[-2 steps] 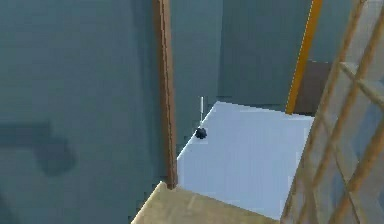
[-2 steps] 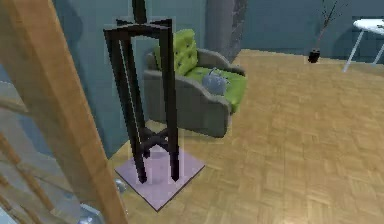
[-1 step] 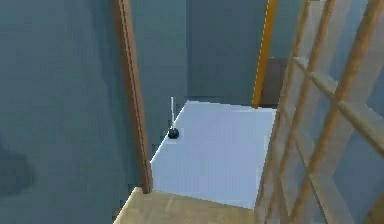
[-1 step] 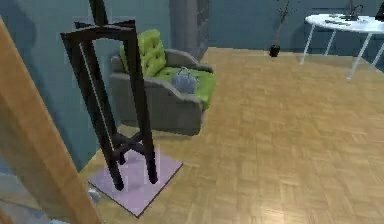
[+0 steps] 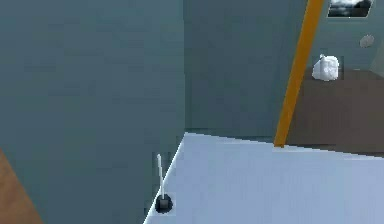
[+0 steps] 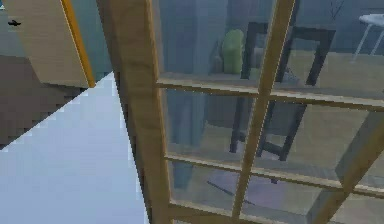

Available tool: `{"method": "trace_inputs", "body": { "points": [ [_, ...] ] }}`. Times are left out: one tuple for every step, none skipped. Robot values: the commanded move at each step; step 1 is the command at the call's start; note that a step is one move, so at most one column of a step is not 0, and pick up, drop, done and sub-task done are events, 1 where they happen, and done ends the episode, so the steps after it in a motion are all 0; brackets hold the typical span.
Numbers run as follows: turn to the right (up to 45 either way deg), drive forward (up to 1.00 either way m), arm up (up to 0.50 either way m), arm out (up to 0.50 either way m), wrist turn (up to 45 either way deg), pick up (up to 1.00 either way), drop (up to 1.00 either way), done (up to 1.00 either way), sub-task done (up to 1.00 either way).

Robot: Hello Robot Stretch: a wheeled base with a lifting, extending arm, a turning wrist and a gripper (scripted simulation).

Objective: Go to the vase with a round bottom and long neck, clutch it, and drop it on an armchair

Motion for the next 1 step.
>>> {"method": "trace_inputs", "body": {
  "points": [
    [0.0,0.35,0.0,0.0,0.0,0.0,0.0,0.0,0.0]
  ]
}}
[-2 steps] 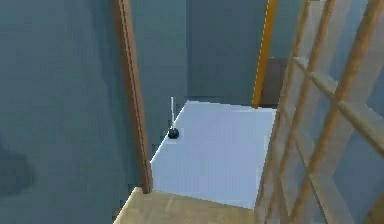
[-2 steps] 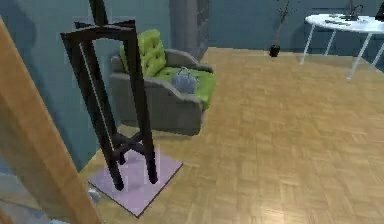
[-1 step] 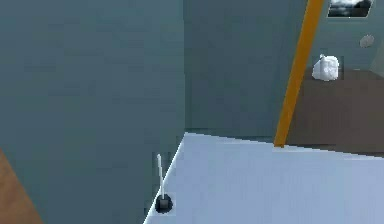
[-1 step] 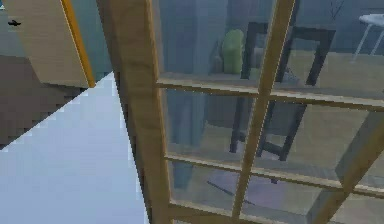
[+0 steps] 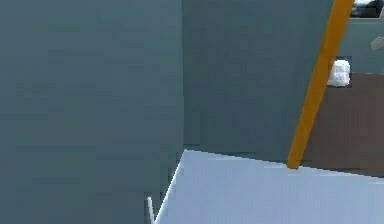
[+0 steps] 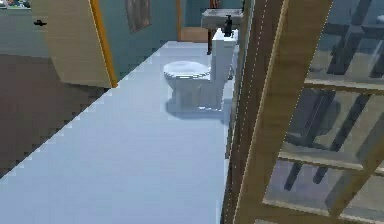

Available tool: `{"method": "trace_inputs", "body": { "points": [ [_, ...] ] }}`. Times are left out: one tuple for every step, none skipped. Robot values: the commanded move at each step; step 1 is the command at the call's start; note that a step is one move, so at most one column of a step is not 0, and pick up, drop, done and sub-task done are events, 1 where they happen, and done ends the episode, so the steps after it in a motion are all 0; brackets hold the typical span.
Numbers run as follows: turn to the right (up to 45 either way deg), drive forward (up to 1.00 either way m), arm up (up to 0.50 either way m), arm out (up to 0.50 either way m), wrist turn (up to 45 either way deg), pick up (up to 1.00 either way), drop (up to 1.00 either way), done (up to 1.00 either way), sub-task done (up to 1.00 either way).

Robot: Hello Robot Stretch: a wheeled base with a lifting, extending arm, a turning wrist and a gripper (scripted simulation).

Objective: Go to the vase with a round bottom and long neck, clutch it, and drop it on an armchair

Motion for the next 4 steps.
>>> {"method": "trace_inputs", "body": {
  "points": [
    [45.0,0.0,0.0,0.0,0.0,0.0,0.0,0.0,0.0],
    [27.0,0.0,0.0,0.0,0.0,0.0,0.0,0.0,0.0],
    [0.0,0.35,0.0,0.0,0.0,0.0,0.0,0.0,0.0],
    [-21.0,0.0,0.0,0.0,0.0,0.0,0.0,0.0,0.0]
  ]
}}
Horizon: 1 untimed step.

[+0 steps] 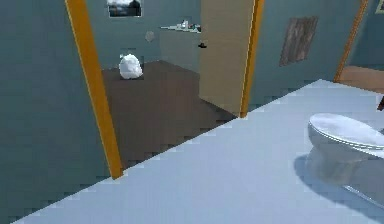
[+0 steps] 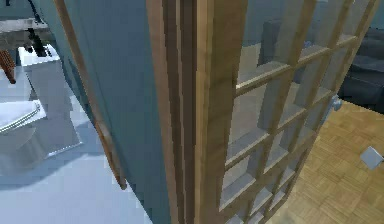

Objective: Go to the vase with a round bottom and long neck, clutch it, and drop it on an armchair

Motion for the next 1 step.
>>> {"method": "trace_inputs", "body": {
  "points": [
    [-3.0,0.0,0.0,0.0,0.0,0.0,0.0,0.0,0.0]
  ]
}}
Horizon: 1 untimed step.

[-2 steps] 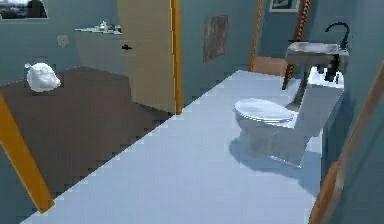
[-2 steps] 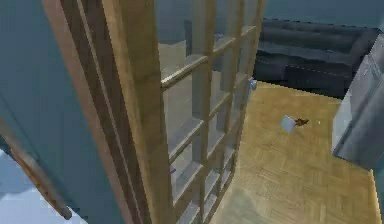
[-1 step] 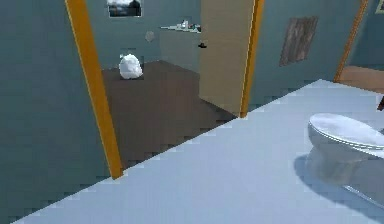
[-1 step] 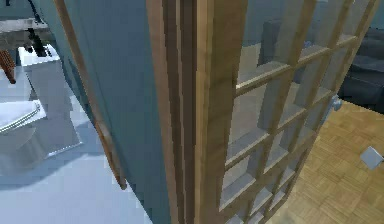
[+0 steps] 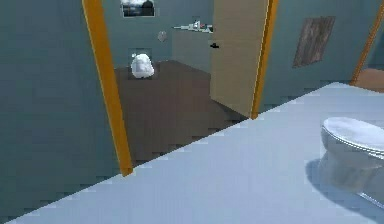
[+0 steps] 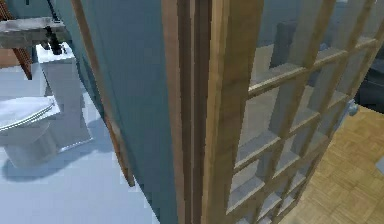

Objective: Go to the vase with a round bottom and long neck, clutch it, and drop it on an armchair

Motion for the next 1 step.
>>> {"method": "trace_inputs", "body": {
  "points": [
    [0.0,1.0,0.0,0.0,0.0,0.0,0.0,0.0,0.0]
  ]
}}
